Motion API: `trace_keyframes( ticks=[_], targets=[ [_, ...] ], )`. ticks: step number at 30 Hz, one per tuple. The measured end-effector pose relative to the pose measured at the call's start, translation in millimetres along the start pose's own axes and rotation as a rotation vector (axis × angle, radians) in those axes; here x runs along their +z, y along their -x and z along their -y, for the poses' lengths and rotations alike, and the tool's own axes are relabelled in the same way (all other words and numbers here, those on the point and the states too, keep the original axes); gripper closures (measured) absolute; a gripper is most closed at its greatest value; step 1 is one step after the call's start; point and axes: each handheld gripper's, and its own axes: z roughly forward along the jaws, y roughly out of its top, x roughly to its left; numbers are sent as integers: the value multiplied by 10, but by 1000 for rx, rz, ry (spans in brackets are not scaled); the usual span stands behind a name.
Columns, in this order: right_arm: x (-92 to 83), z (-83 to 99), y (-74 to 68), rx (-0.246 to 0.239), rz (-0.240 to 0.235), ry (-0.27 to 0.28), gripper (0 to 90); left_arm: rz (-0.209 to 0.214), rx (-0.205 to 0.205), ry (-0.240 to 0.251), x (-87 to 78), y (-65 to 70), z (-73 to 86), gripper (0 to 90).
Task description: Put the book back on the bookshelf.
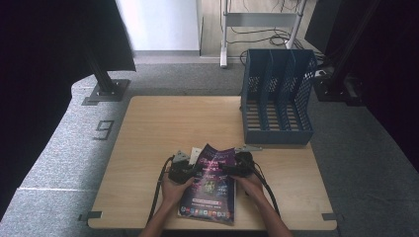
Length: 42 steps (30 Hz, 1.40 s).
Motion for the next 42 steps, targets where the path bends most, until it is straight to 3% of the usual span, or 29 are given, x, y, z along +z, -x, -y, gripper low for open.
trace_keyframes(
  ticks=[18,28,35,42],
  targets=[
    [-29,-3,35,-10,-11,6,462,-1,0,2,-3,1,1,840],
    [-78,-13,39,-17,-43,1,535,0,-2,0,-1,4,2,839],
    [-79,-3,39,-29,-29,-4,625,-2,-2,0,-2,2,1,839],
    [-90,0,49,-28,-43,6,652,4,-7,1,-6,-8,0,833]
  ],
)
